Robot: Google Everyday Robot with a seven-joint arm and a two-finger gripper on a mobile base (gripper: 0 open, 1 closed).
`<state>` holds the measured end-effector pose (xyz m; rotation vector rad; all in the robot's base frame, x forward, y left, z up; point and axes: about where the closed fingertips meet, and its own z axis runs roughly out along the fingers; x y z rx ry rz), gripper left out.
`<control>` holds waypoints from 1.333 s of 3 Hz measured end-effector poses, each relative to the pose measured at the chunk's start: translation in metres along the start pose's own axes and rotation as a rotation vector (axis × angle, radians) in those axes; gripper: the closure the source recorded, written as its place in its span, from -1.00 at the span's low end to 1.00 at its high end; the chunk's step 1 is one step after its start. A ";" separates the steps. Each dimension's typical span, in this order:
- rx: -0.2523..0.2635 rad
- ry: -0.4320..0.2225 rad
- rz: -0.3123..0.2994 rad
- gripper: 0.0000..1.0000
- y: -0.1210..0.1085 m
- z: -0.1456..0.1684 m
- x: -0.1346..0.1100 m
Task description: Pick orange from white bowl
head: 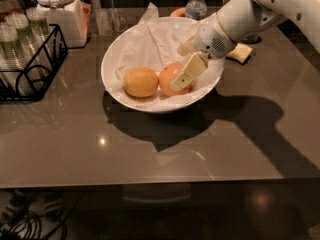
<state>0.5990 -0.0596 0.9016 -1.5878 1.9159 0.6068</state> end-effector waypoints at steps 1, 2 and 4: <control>-0.002 0.003 0.037 -0.66 -0.002 0.005 0.009; -0.031 0.008 0.064 -0.64 -0.001 0.015 0.014; -0.051 0.011 0.081 -0.58 0.001 0.023 0.014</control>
Offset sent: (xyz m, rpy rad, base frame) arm 0.0012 -0.0004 -0.0308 0.0073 0.1099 -0.0340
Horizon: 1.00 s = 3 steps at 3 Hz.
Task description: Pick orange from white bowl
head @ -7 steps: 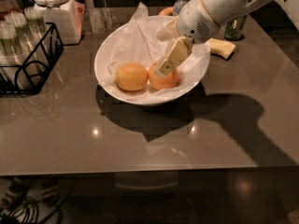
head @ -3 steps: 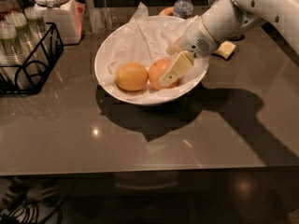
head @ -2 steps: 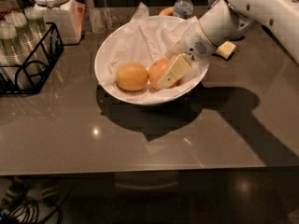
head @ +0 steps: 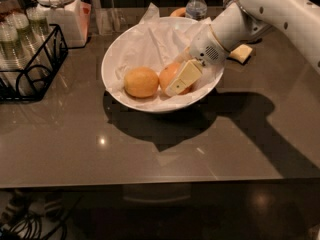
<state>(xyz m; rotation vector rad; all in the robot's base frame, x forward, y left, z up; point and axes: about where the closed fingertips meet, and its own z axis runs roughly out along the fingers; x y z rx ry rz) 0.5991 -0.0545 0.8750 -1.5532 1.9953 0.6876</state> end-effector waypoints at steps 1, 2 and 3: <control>0.000 0.006 0.015 -0.21 0.000 0.003 0.003; 0.003 0.016 0.032 -0.12 0.000 0.005 0.008; 0.004 0.017 0.033 0.24 0.000 0.004 0.008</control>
Offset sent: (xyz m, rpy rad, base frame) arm -0.0018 -0.0093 -0.0128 -0.0249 0.0320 -0.0489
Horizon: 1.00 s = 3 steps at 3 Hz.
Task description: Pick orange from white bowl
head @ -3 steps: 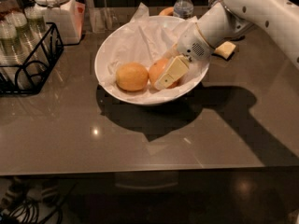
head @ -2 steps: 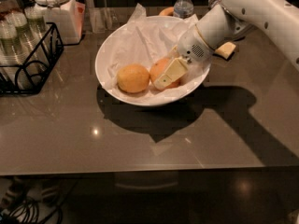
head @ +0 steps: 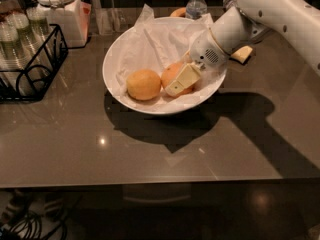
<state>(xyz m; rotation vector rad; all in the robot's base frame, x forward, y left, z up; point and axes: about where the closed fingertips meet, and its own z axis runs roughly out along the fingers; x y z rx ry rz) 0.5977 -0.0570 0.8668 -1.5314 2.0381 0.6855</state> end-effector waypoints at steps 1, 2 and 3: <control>0.026 -0.059 -0.045 0.72 0.009 -0.015 -0.016; 0.071 -0.149 -0.143 1.00 0.032 -0.046 -0.046; 0.100 -0.235 -0.213 1.00 0.062 -0.076 -0.064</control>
Offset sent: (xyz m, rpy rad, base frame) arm -0.0486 0.0127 0.1302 0.1949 -0.3407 0.0874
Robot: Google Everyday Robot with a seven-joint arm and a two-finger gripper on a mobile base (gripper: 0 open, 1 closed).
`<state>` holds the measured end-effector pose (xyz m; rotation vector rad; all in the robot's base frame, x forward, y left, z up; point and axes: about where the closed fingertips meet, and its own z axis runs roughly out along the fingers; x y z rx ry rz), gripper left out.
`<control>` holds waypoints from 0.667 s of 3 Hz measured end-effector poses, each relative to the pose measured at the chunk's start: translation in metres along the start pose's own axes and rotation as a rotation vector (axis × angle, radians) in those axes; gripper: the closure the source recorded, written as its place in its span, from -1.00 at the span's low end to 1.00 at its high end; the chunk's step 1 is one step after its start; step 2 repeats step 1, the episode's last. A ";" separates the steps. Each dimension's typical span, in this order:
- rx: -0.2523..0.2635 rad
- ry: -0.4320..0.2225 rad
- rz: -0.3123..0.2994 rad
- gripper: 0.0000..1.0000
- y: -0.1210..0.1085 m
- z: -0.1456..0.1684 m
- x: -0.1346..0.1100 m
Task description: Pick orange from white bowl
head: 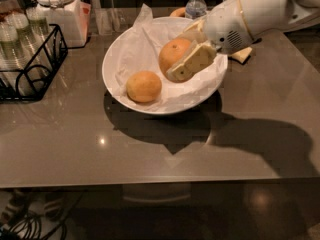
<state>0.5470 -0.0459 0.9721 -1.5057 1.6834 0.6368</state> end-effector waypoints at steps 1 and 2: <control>0.077 -0.072 -0.034 1.00 0.028 -0.032 -0.019; 0.077 -0.072 -0.034 1.00 0.028 -0.032 -0.019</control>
Offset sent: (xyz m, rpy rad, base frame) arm 0.0000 0.0000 0.0000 0.0000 0.0000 0.0000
